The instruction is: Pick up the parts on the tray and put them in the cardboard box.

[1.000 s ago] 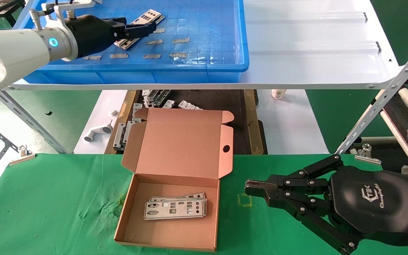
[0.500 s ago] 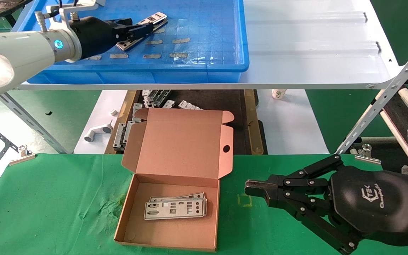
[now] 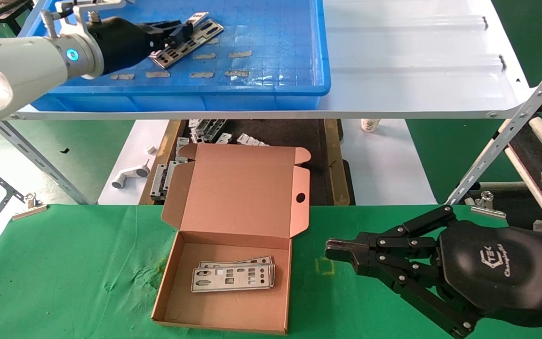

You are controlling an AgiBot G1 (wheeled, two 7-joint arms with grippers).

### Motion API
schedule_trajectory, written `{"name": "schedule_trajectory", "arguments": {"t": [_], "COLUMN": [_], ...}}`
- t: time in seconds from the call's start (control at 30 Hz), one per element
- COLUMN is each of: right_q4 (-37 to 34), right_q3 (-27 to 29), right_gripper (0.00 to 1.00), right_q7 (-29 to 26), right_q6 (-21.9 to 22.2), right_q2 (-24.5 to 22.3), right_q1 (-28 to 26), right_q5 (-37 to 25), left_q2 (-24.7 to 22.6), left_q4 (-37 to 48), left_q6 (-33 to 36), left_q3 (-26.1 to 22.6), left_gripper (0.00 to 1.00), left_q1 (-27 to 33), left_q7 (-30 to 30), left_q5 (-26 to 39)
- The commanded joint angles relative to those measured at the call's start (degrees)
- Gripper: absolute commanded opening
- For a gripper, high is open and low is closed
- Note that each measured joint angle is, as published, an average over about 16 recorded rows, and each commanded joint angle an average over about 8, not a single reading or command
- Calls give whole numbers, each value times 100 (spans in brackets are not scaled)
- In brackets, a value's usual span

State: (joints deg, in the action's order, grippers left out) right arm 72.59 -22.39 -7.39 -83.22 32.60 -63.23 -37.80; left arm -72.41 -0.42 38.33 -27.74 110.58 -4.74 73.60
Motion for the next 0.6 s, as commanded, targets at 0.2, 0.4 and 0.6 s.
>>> {"name": "schedule_trajectory", "arguments": {"t": [0.2, 0.4, 0.6], "right_q4": [0, 0, 0], "right_q3": [0, 0, -1], "right_gripper": [0, 0, 0], "right_q7": [0, 0, 0], "right_q6": [0, 0, 0], "right_q2": [0, 0, 0], "right_q1": [0, 0, 0], "right_q5": [0, 0, 0], "left_q2": [11, 15, 36], "left_q4": [-14, -21, -98], "left_q6": [3, -41, -121], "left_q3": [-1, -16, -31], "left_gripper": [0, 0, 0], "left_q1": [15, 14, 91], "left_q7": [88, 184, 382], "left_q5": [1, 24, 49]}}
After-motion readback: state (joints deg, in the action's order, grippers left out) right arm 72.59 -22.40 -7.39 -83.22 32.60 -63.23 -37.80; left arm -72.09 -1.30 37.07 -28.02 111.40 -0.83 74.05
